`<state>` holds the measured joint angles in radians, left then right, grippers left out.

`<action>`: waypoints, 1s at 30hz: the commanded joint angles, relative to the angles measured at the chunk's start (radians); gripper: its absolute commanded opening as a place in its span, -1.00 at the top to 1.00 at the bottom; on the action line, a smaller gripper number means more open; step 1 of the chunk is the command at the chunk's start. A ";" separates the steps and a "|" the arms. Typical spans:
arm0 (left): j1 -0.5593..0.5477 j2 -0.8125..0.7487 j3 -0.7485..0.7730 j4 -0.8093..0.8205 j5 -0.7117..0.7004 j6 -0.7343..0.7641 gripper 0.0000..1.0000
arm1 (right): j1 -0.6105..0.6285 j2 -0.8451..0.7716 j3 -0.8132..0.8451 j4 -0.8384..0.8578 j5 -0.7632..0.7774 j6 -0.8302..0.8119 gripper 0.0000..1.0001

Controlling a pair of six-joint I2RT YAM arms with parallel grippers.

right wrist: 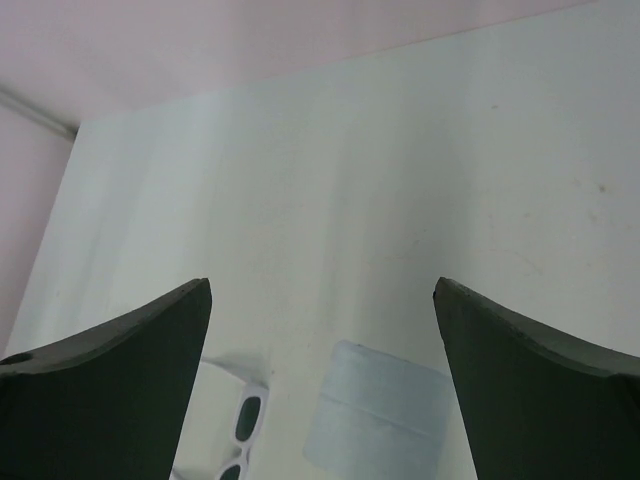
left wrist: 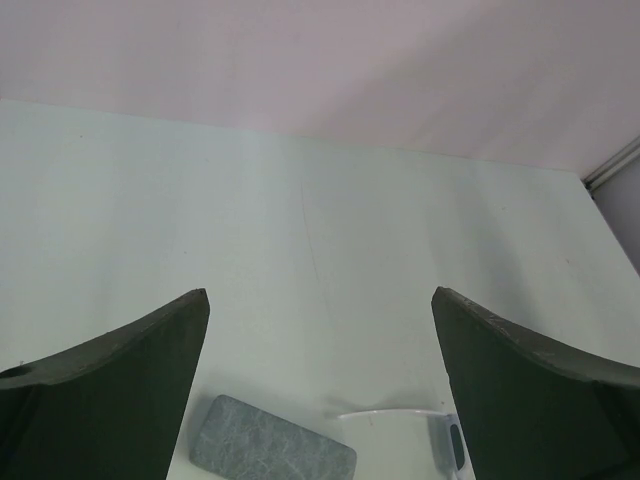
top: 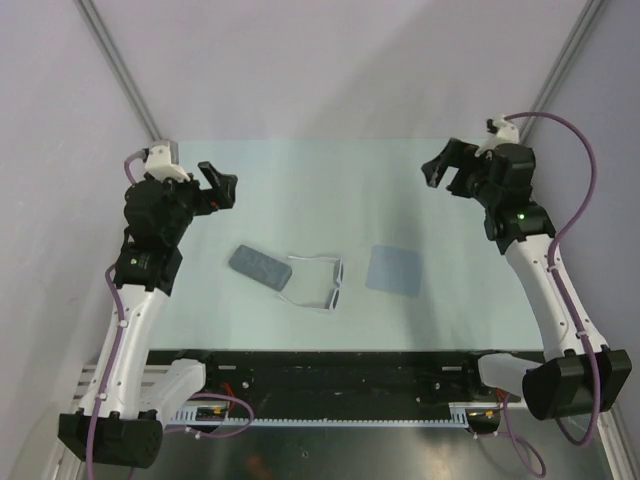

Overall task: Organize the sunglasses
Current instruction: Pick up the sunglasses case from the center of the board.

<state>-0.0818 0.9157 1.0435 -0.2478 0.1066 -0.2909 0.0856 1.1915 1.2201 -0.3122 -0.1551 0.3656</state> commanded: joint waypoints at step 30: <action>0.138 0.069 -0.100 -0.200 -0.078 -0.152 -1.00 | 0.928 0.532 0.077 0.350 0.268 -0.406 -0.99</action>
<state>-0.0010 0.9295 0.9611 -0.4198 -0.0635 -0.4038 0.9798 1.6230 1.2259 -0.1074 0.0494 -0.0196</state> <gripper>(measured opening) 0.996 0.994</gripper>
